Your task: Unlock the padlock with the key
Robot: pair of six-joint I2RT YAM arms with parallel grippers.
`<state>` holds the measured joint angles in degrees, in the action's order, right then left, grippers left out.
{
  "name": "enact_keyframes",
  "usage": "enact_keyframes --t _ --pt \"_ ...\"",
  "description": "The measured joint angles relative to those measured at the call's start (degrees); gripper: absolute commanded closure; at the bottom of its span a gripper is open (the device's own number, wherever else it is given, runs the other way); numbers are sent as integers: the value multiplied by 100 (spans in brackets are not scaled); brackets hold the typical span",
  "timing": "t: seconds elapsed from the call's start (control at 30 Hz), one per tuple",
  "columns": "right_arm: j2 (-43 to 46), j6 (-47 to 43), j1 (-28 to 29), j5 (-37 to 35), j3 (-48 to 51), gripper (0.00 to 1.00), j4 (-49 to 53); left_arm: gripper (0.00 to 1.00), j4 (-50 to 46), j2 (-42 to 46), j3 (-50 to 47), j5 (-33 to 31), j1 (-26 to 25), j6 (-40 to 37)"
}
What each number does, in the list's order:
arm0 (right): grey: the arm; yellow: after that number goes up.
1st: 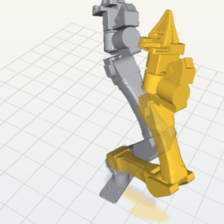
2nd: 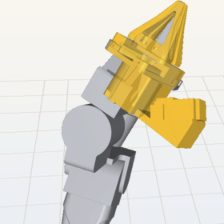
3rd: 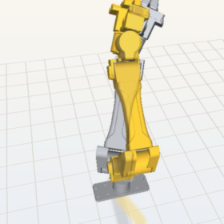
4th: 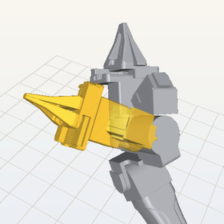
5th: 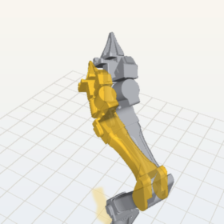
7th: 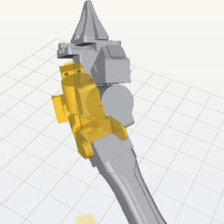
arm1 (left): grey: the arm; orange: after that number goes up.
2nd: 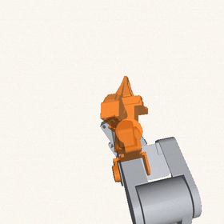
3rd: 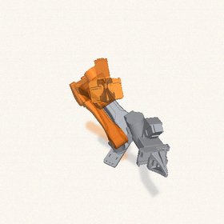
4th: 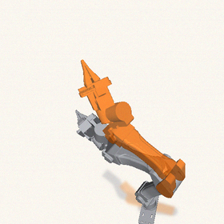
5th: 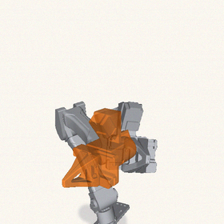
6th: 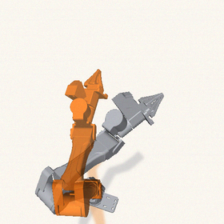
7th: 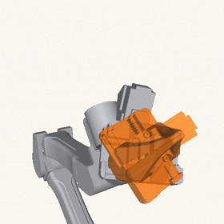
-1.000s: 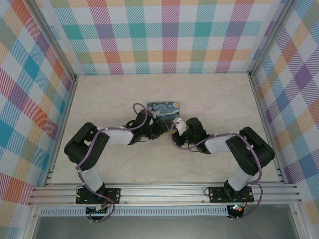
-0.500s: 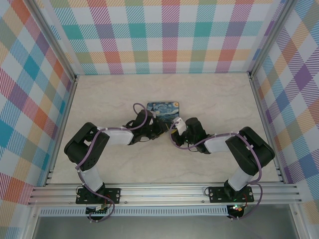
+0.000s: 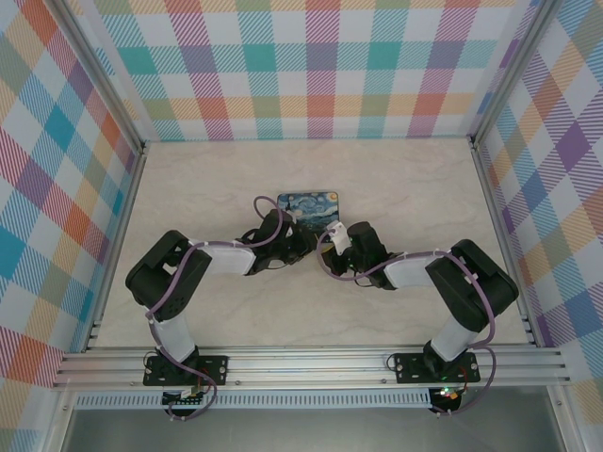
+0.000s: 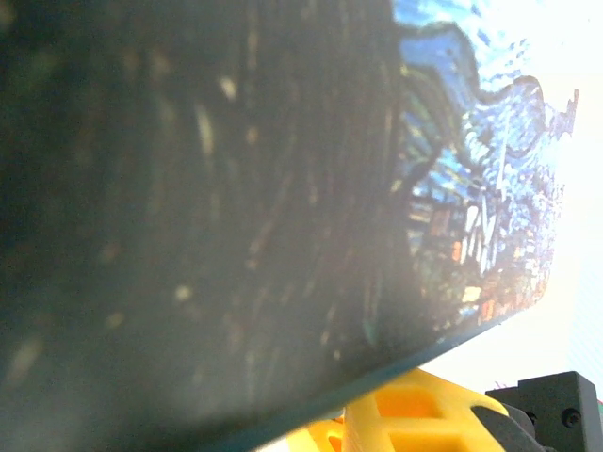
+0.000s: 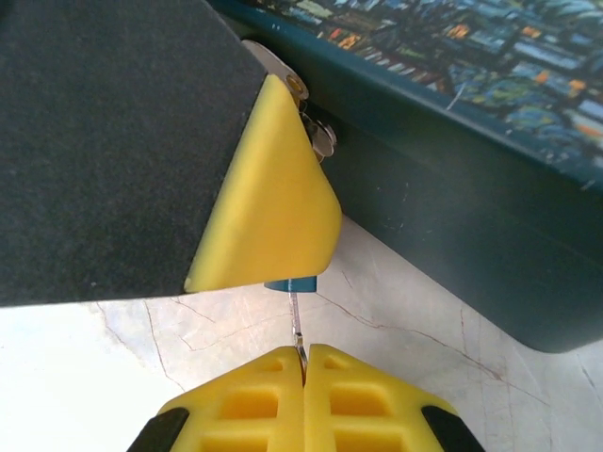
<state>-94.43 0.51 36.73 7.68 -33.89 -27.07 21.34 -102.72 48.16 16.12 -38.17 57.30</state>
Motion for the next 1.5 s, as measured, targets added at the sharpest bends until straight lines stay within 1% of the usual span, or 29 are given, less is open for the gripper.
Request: enact_keyframes --t 0.2,0.47,0.73,1.0,1.23,1.43,1.5 --pt "7 9 7 -72 11 100 -39 78 13 -42 42 -98 -44 55" --pt "20 -304 140 -422 20 100 -61 78 24 -42 46 -151 -59 146" --pt "20 -138 136 -426 68 100 -299 79 120 -42 48 -175 -61 256" --pt "17 70 94 -380 68 100 -485 79 201 -42 48 -151 -70 378" --pt "-48 448 -114 2 70 100 -763 79 385 -42 55 -181 -76 483" --pt "-68 765 -151 133 85 100 -802 69 385 -42 55 -205 -76 485" --pt "-68 789 -146 149 125 100 -844 64 319 -33 55 -188 -76 468"
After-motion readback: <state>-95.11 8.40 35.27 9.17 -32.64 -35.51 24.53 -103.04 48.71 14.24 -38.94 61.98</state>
